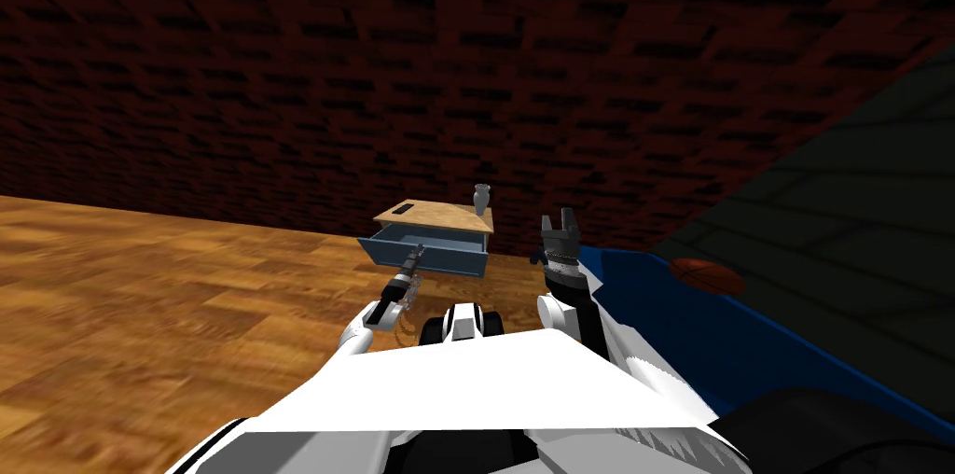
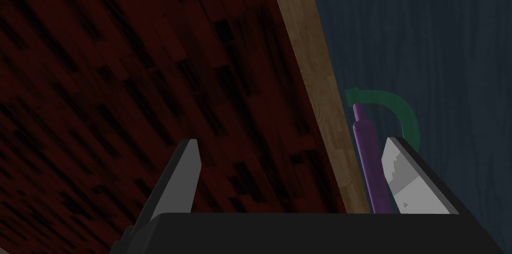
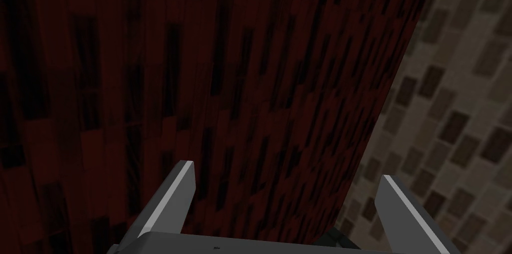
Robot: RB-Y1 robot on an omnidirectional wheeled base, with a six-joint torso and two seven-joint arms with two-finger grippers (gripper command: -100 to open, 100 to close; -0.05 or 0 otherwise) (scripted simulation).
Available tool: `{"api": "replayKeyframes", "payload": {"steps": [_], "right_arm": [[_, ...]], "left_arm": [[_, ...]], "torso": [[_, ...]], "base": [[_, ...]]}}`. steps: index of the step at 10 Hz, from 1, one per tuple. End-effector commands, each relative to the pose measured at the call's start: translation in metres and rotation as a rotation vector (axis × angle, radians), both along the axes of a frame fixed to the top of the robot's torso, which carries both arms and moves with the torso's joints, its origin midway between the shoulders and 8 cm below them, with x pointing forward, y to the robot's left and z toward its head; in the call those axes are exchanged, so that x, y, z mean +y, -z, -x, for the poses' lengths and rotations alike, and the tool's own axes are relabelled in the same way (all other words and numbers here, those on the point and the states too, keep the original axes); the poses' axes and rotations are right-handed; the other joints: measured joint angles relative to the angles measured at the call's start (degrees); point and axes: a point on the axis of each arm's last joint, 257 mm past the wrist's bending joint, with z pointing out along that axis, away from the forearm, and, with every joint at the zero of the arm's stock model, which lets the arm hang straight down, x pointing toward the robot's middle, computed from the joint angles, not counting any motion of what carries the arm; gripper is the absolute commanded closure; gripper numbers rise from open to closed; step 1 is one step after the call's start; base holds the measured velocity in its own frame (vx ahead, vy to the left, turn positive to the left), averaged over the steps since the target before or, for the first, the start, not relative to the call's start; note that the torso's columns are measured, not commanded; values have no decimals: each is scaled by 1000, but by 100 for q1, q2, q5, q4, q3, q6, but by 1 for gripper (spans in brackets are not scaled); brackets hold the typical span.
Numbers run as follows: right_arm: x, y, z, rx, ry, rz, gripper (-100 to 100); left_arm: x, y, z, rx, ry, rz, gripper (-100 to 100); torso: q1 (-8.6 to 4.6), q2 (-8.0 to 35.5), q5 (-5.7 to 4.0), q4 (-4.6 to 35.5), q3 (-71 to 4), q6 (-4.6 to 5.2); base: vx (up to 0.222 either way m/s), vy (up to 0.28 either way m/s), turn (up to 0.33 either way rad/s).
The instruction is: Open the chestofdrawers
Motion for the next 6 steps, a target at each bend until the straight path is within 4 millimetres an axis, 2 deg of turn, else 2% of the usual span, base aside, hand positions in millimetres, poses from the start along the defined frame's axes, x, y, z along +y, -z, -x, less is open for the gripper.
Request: {"api": "replayKeyframes", "payload": {"steps": [1, 6], "right_arm": [[0, 0, 0, 0, 0, 0, 0], [0, 0, 0, 0, 0, 0, 0]], "left_arm": [[0, 2, 1, 5, -1, 1, 0], [1, 6, 3, 17, -3, 1, 0]], "torso": [[1, -3, 6, -10, -1, 3], [11, -17, 20, -29, -9, 7]], "base": [[0, 0, 0], [0, 0, 0]]}}
